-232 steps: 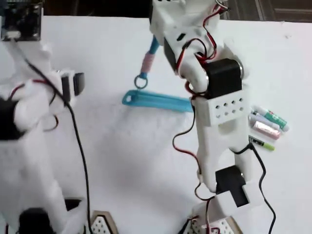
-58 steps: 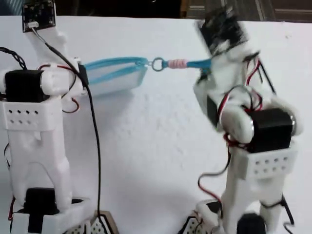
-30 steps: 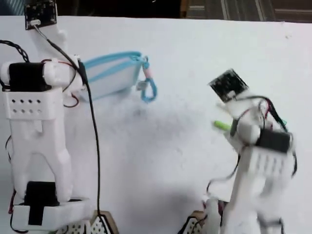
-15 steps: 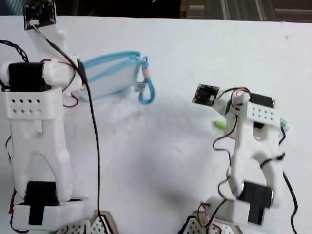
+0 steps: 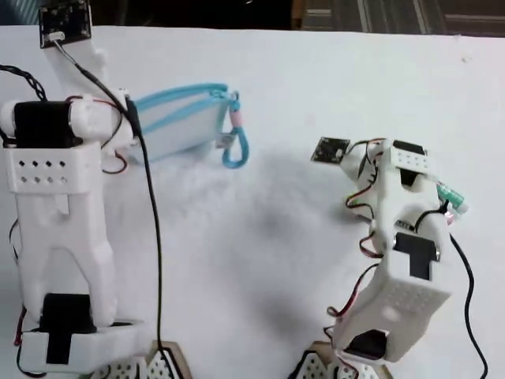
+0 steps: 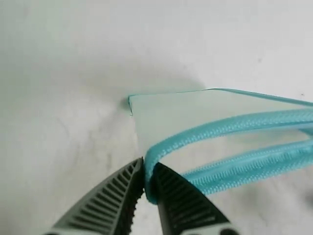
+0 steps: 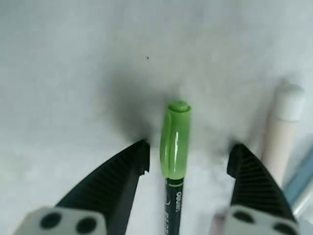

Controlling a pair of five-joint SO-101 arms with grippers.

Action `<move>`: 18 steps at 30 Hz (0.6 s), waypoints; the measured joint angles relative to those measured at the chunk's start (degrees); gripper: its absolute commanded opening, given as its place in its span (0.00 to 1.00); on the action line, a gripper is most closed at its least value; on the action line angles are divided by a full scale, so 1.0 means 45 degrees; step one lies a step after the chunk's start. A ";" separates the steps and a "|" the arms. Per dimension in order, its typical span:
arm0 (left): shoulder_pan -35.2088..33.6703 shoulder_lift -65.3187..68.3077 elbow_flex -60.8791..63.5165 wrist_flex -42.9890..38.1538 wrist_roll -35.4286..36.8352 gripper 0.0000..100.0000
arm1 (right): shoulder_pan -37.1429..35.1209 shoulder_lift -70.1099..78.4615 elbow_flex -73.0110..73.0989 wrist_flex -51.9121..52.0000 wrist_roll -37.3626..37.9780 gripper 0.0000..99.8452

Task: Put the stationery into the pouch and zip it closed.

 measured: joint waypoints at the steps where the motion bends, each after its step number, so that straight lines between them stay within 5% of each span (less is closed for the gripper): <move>1: 0.0000 0.0039 -0.0020 0.0000 0.0000 0.02 | 0.0000 0.0078 -0.0039 0.0000 -0.0020 0.22; 7: 0.0000 0.0059 -0.0020 0.0000 0.0000 0.02 | 0.0078 0.0293 -0.0449 -0.0332 -0.0039 0.02; 18: 0.0000 0.0059 -0.0020 0.0000 0.0000 0.02 | 0.0078 -0.0391 -0.0234 -0.0215 -0.0137 0.02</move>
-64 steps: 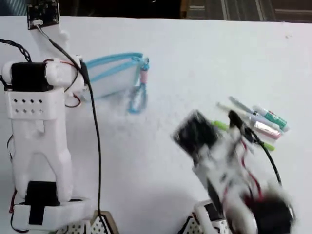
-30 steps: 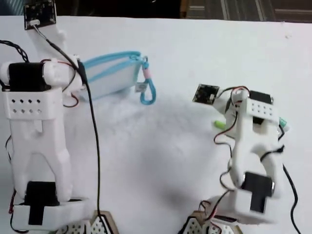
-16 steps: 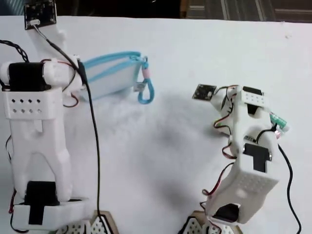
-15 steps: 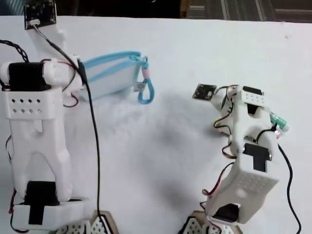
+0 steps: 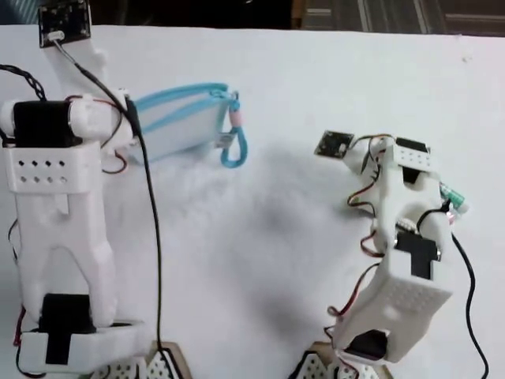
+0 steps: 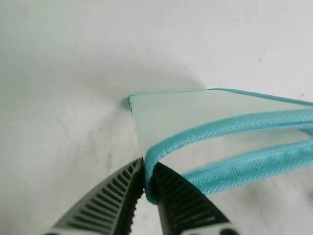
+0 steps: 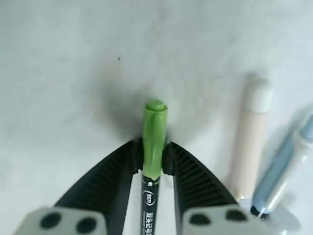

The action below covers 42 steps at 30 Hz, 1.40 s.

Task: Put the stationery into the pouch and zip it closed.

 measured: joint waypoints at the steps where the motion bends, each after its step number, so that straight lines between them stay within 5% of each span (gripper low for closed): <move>1: 0.0000 0.0000 0.0000 0.0000 0.0000 0.02 | -0.0020 -0.0254 0.0000 0.0156 0.0000 0.02; 9: 0.0000 0.0000 0.0000 0.0000 0.0000 0.02 | -0.0313 -0.4591 0.0020 0.0762 -0.2149 0.02; 13: 0.0000 0.0000 0.0000 0.0000 0.0000 0.02 | -0.0567 -0.7600 0.0020 0.1250 -0.5978 0.02; 18: 0.0000 0.0000 0.0000 0.0000 0.0000 0.02 | -0.1758 -1.1702 0.0020 0.1368 -1.2816 0.02; 22: 0.0000 0.0000 0.0000 0.0000 0.0000 0.02 | -0.4005 -1.4418 0.0020 0.0254 -1.7973 0.02; 25: 0.0000 0.0000 0.0000 0.0000 0.0000 0.02 | -0.6095 -1.5648 0.0020 -0.1016 -1.9888 0.02; 30: 0.0000 0.0000 0.0000 0.0000 0.0000 0.02 | -0.9006 -1.6195 0.0996 -0.5060 -2.0962 0.02; 36: 0.0000 0.0000 0.0000 0.0000 0.0000 0.02 | -1.0706 -1.4554 0.2755 -1.1526 -1.9380 0.02; 42: 0.0000 0.0000 0.0000 0.0000 0.0000 0.02 | -1.1585 -1.2952 0.2794 -1.3324 -1.9028 0.02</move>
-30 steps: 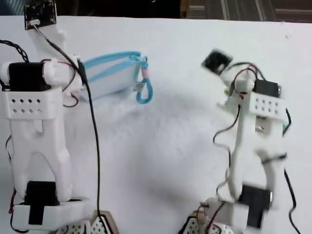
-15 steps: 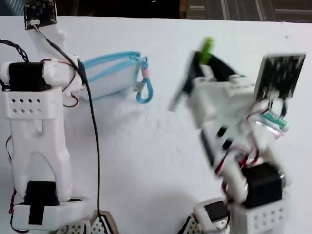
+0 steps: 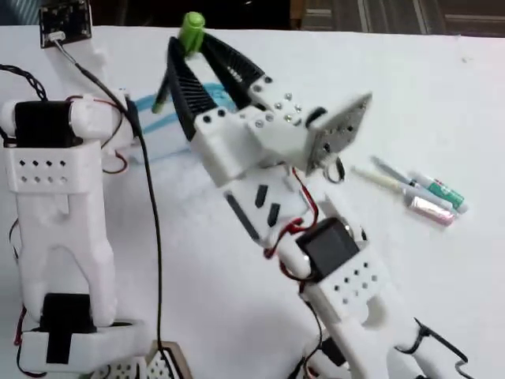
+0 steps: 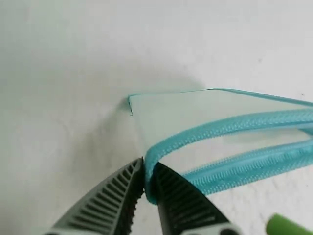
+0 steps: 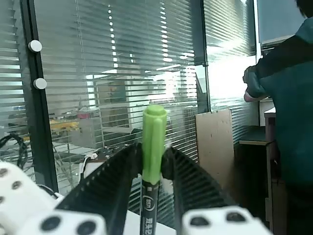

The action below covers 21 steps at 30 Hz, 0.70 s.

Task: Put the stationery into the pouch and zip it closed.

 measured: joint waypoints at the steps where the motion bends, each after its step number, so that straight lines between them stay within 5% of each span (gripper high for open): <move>1: 0.0000 0.0000 0.0000 0.0000 0.0000 0.02 | 0.0020 0.0156 0.0078 -0.0078 0.0020 0.02; 21: -0.0020 0.0039 0.0020 0.0039 -0.0020 0.02 | 0.0430 0.2637 0.2813 -0.1758 0.3575 0.02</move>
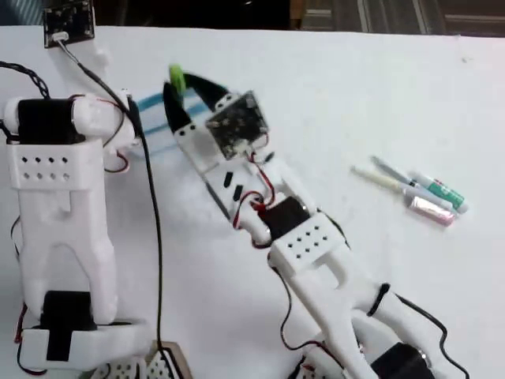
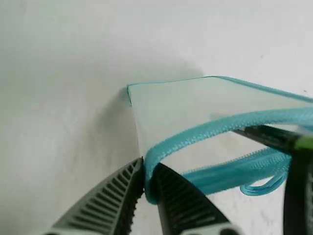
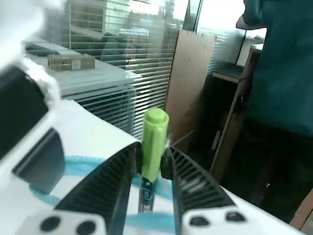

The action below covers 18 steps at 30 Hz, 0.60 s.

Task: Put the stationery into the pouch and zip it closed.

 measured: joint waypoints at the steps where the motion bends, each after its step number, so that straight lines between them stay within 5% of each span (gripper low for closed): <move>1: 0.0000 0.0000 0.0000 0.0000 0.0000 0.02 | 0.0039 -0.0078 -0.0039 -0.0156 0.0078 0.02; 6: 0.0000 0.0000 0.0000 0.0000 0.0000 0.02 | -0.0020 -0.0039 0.0000 -0.0449 0.0508 0.03; 12: 0.0000 0.0000 0.0000 0.0000 0.0000 0.02 | -0.0020 -0.0059 0.0137 0.0430 0.1074 0.30; 18: 0.0000 0.0000 0.0000 0.0000 0.0000 0.02 | -0.0430 -0.0527 0.0176 0.0996 0.1172 0.31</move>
